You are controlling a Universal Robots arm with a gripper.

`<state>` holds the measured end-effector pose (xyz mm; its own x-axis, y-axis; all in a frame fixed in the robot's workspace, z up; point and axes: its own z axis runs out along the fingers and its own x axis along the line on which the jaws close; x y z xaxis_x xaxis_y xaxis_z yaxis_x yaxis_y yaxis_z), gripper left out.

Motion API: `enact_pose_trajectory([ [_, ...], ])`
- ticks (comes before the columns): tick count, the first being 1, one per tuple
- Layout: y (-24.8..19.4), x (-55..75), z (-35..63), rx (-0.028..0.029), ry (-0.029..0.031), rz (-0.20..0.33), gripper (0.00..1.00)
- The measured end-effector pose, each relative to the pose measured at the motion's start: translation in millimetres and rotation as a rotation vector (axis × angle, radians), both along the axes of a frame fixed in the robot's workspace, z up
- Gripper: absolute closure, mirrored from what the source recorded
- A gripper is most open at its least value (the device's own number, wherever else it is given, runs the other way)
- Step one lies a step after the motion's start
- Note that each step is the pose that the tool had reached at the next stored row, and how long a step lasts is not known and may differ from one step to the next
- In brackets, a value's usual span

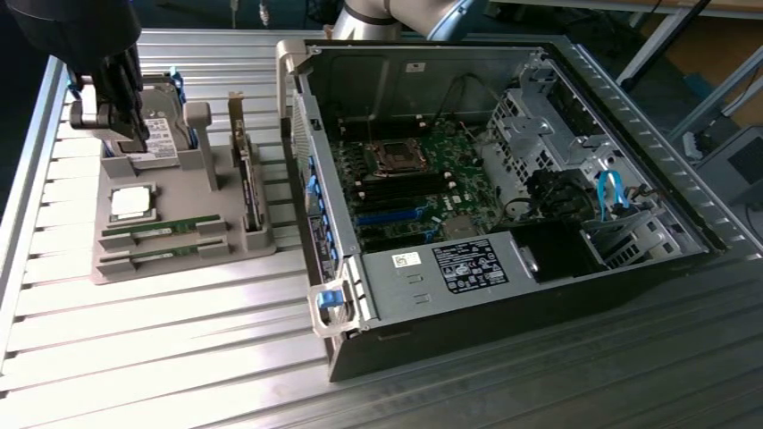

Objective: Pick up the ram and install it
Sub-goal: 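Pick up the ram and move it above insertion slot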

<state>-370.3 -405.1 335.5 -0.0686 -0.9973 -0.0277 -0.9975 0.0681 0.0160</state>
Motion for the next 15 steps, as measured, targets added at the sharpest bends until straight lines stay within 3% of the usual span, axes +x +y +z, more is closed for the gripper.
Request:
enact_pose_trajectory([
  [15,0.0,0.0,-13.6,0.0,0.0,0.0,0.76],
])
